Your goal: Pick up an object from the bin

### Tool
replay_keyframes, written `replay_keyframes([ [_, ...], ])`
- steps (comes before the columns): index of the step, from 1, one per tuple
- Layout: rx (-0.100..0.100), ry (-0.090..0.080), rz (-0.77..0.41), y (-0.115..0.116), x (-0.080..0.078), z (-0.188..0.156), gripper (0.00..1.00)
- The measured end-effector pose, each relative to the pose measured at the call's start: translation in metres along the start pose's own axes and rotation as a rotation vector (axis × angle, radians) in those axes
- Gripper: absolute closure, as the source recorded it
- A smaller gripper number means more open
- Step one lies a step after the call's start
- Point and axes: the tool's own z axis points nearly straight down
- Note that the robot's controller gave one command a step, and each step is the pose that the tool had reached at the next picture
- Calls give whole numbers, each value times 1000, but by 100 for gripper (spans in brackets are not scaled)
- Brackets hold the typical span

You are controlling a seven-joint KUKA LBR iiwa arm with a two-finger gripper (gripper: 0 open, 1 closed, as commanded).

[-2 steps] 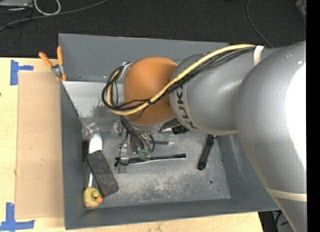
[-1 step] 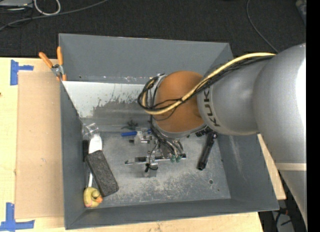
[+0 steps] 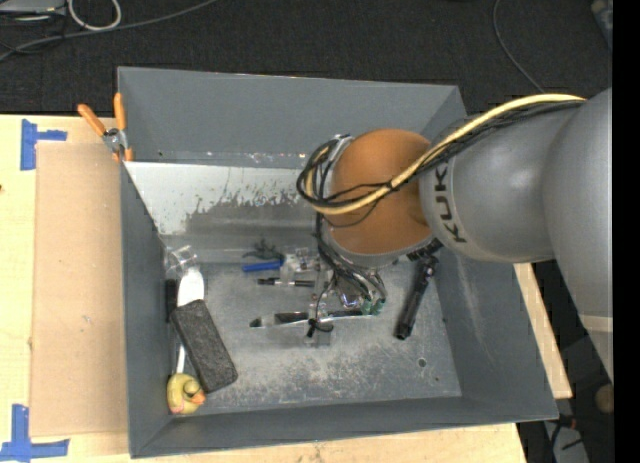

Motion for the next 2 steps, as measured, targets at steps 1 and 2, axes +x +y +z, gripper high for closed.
replay_keyframes([
  [1, 5, 14, 24, -33, 14, 12, 0],
  [2, -1, 0, -111, -50, 12, 42, 0],
])
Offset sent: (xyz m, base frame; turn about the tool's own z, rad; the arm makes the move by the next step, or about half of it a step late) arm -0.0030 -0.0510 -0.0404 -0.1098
